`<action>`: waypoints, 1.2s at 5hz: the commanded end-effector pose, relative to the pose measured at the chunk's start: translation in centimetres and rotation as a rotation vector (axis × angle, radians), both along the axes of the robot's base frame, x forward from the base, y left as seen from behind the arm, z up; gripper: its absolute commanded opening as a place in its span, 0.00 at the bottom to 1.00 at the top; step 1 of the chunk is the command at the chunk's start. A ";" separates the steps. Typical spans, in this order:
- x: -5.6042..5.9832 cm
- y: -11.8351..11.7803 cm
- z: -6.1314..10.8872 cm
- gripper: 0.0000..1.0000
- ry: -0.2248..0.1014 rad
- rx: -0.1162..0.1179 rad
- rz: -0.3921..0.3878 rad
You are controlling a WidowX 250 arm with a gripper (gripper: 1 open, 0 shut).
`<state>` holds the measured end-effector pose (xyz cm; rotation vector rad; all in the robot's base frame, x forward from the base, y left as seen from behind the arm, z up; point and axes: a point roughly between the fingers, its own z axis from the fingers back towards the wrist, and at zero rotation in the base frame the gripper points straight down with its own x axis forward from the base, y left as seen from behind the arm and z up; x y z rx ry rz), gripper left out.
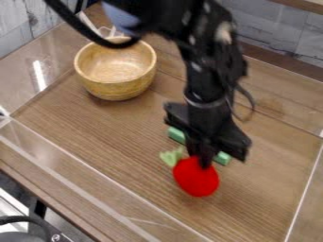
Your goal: Move the red fruit to the right side of the table
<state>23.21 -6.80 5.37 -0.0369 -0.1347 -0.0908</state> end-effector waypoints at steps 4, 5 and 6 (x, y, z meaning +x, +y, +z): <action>0.5 -2.9 1.5 0.00 -0.089 -0.011 -0.096; 0.7 -2.5 1.0 0.00 -0.098 -0.017 -0.148; 0.9 -3.2 0.0 0.00 -0.106 -0.019 -0.152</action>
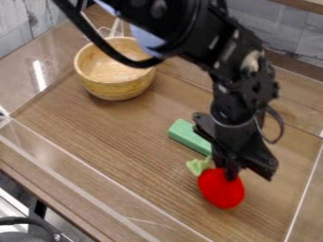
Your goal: Move the red fruit to the right side of the table
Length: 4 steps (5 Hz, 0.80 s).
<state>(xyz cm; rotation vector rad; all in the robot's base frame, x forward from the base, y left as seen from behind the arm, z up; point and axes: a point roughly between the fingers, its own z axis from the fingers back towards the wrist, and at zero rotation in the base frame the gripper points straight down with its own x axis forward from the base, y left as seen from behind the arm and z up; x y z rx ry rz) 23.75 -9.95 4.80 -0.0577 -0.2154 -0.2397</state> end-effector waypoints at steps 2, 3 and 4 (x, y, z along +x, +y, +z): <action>0.0 -0.9 -0.3 0.00 -0.039 -0.007 -0.020; -0.3 -0.8 -0.5 0.00 -0.037 -0.012 -0.032; -0.9 -2.6 -0.8 0.00 -0.036 -0.016 -0.055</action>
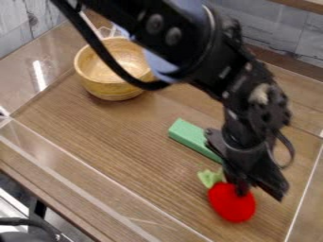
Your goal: Move the red fruit to the right side of the table
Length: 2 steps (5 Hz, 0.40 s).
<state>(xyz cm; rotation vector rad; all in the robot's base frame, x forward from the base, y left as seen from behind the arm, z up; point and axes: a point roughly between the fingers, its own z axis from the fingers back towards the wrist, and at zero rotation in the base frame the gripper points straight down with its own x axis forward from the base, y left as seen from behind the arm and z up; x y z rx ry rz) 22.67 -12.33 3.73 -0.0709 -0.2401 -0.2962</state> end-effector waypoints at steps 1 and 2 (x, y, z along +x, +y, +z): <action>-0.4 -1.7 0.7 0.00 -0.024 -0.001 -0.001; -0.5 -1.2 2.0 0.00 -0.048 0.001 -0.033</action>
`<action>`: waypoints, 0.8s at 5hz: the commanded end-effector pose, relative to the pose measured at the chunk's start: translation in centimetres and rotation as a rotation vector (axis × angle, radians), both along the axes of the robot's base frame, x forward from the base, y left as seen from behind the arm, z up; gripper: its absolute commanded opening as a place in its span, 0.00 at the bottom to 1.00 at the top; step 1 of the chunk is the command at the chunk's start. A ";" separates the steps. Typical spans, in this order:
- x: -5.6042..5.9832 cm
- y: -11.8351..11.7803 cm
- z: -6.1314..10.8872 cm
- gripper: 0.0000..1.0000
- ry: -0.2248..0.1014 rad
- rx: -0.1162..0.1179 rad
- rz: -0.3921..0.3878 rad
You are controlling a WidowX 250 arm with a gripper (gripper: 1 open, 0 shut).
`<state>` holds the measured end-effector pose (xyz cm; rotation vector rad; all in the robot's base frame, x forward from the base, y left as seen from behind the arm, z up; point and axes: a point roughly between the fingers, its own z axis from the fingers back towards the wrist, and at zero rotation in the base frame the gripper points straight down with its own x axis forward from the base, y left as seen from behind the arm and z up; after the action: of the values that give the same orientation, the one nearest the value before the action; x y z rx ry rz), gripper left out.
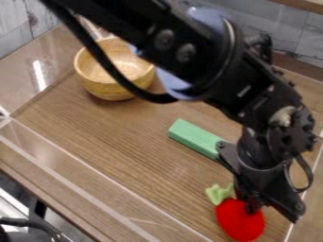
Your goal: Move the red fruit to the right side of the table
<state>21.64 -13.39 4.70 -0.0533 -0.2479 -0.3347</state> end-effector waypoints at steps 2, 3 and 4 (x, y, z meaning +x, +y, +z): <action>-0.4 1.4 4.0 0.00 -0.083 -0.009 -0.038; -1.0 3.9 4.6 0.00 -0.085 -0.008 0.001; 0.8 2.4 4.3 0.00 -0.089 -0.016 -0.005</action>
<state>21.74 -10.57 8.01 -0.0433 -0.2982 -0.3445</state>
